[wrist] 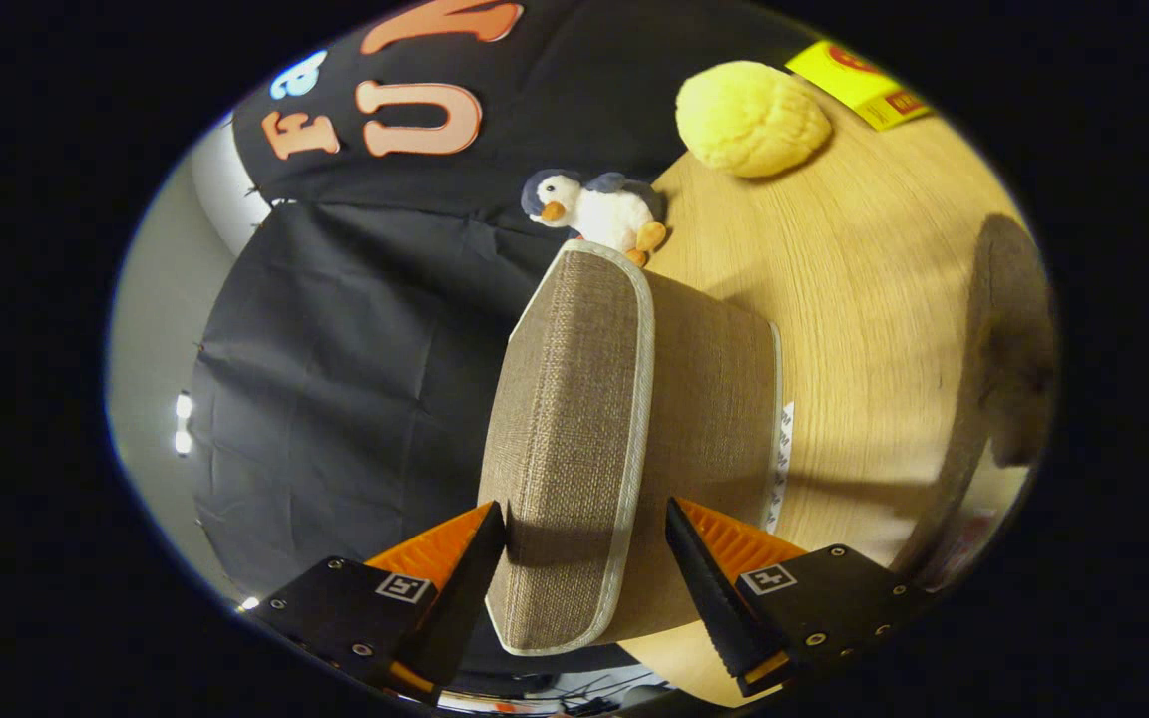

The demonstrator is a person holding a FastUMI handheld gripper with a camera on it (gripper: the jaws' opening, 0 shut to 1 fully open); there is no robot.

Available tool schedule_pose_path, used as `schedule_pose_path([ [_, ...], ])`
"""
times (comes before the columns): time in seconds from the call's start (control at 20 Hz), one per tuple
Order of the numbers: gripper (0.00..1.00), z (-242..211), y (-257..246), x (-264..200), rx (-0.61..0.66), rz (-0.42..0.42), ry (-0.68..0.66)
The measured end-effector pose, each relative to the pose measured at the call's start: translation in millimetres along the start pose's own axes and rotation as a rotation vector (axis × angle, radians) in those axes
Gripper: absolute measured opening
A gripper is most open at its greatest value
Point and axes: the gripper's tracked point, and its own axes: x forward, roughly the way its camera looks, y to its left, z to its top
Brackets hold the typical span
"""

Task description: Open the storage box then place both shoes into the box .Put the left shoe in first, then the right shoe, with the right side of both shoes facing outward in a uniform manner.

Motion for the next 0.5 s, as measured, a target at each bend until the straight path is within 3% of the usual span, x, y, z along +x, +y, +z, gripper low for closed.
schedule_pose_path([
  [0.25, 0.93, 1, 1, 0, 0.03, 0.054, -0.042],
  [0.35, 0.85, 7, 10, -7, 0.033, 0.089, -0.074],
  [0.45, 0.66, 6, 8, -9, 0.031, 0.084, -0.083],
  [0.5, 0.63, 4, 6, -7, 0.029, 0.079, -0.076],
])
